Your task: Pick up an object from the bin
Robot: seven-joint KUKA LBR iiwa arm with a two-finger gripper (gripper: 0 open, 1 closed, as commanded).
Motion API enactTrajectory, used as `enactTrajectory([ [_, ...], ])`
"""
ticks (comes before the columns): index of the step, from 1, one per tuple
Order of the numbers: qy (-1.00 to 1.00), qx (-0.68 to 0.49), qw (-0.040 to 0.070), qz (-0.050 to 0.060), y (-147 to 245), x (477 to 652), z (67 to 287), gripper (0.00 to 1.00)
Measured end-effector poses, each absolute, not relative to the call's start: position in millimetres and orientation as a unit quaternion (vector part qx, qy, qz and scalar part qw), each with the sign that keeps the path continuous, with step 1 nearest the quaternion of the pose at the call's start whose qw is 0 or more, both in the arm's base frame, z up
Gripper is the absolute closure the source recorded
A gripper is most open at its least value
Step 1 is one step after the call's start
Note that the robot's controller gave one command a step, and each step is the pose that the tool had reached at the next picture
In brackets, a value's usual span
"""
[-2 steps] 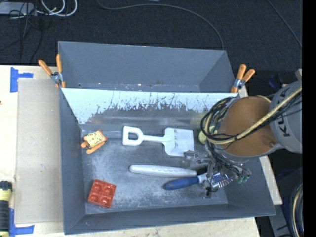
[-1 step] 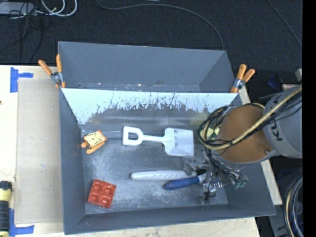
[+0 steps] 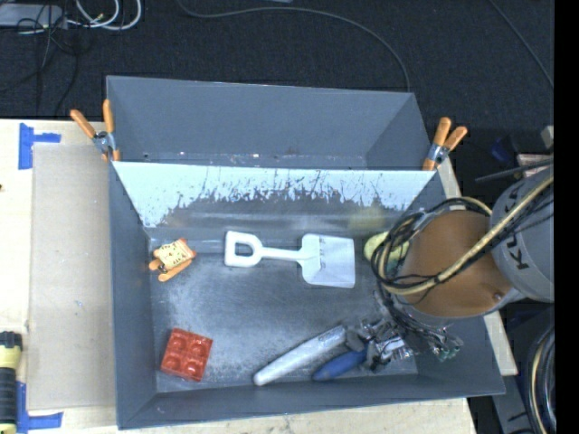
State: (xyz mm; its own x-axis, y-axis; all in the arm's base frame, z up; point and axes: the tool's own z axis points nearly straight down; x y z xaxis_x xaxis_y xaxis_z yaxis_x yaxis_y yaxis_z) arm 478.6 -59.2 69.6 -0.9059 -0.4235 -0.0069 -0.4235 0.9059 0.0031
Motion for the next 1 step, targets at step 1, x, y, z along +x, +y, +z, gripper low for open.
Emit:
enactTrajectory([
  [1, 0.976, -0.217, 0.003, 0.002, -59.1, 478.6, 69.6, 1.00],
])
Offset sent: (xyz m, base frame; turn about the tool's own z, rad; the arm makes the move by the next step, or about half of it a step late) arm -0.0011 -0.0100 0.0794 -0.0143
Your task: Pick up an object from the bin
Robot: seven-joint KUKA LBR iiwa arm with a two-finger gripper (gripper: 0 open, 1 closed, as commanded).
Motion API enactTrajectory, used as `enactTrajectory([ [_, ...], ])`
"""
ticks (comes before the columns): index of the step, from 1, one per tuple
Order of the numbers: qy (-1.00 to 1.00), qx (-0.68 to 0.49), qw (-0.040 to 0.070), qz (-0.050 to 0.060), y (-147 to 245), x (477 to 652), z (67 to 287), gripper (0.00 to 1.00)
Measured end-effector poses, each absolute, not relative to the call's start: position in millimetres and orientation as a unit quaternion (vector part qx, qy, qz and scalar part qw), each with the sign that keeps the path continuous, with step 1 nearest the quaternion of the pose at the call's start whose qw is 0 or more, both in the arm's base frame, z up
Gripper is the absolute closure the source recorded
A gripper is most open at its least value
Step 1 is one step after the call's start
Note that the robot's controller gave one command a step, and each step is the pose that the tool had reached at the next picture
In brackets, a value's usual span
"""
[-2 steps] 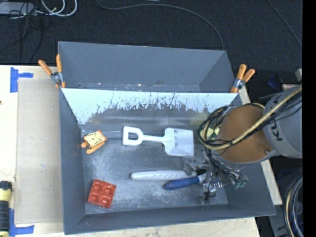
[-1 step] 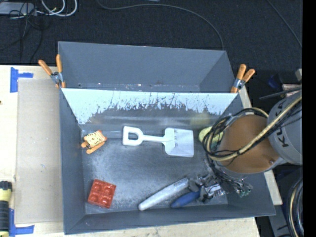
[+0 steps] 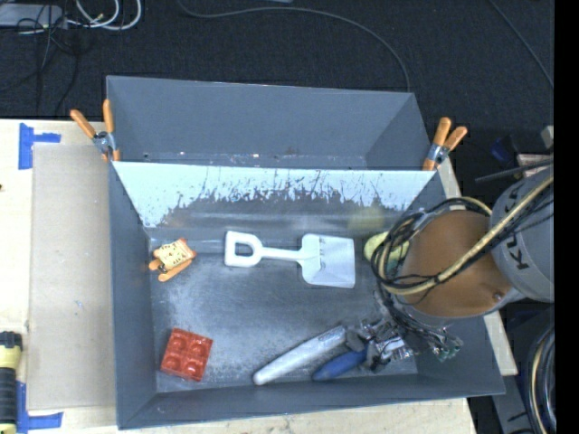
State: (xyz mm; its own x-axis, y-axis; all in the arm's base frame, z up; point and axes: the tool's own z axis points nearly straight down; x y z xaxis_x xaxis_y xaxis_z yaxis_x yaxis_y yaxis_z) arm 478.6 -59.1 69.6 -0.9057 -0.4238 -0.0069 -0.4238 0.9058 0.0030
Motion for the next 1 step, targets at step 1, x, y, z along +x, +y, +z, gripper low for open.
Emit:
enactTrajectory([
  [1, 0.975, -0.221, -0.001, 0.005, -64.6, 475.3, 119.1, 1.00],
])
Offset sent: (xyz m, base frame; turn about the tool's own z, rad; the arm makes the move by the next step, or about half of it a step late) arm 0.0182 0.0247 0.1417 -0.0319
